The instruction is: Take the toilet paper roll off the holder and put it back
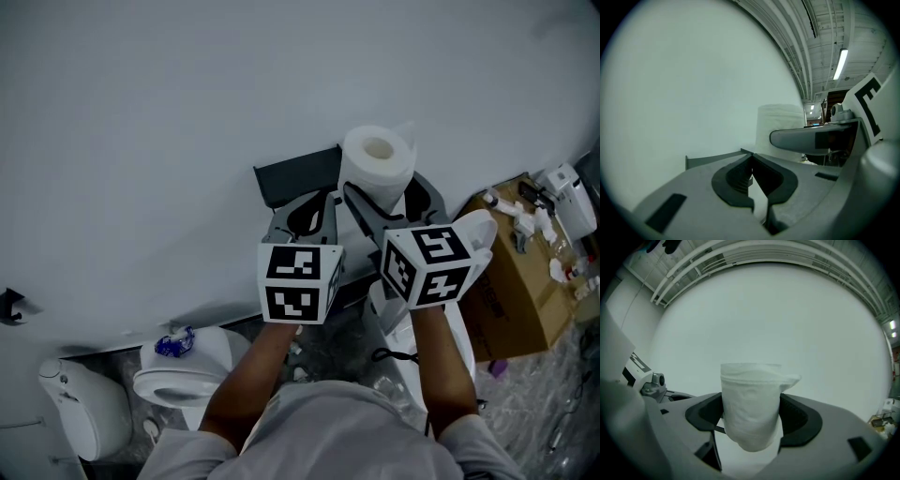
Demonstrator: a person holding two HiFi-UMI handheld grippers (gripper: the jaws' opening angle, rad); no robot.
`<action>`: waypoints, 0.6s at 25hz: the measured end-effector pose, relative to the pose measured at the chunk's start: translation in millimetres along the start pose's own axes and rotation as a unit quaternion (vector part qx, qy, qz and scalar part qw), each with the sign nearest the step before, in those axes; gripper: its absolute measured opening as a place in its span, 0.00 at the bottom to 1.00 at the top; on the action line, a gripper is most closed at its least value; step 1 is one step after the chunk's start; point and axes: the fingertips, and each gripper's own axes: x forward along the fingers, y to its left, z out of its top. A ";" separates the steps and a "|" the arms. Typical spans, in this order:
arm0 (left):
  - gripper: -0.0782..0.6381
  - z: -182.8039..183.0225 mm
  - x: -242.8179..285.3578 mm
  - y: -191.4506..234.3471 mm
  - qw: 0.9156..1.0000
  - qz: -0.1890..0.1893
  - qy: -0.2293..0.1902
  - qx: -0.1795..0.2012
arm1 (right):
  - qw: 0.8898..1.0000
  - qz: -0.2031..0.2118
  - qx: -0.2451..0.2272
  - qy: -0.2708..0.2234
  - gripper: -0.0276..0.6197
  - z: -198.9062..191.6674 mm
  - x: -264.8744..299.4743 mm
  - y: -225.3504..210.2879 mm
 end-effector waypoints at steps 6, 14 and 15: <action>0.12 -0.5 3.1 16.1 1.000 0.012 0.000 -0.001 | 1.000 0.016 -0.004 -0.002 0.61 4.4 18.0 7.8; 0.12 1.8 5.9 32.3 1.000 0.020 -0.002 -0.006 | 1.000 0.031 -0.004 0.003 0.61 5.2 42.7 16.0; 0.12 0.7 6.9 35.0 1.000 0.022 -0.002 -0.005 | 0.999 0.032 -0.004 0.003 0.61 5.4 45.8 16.6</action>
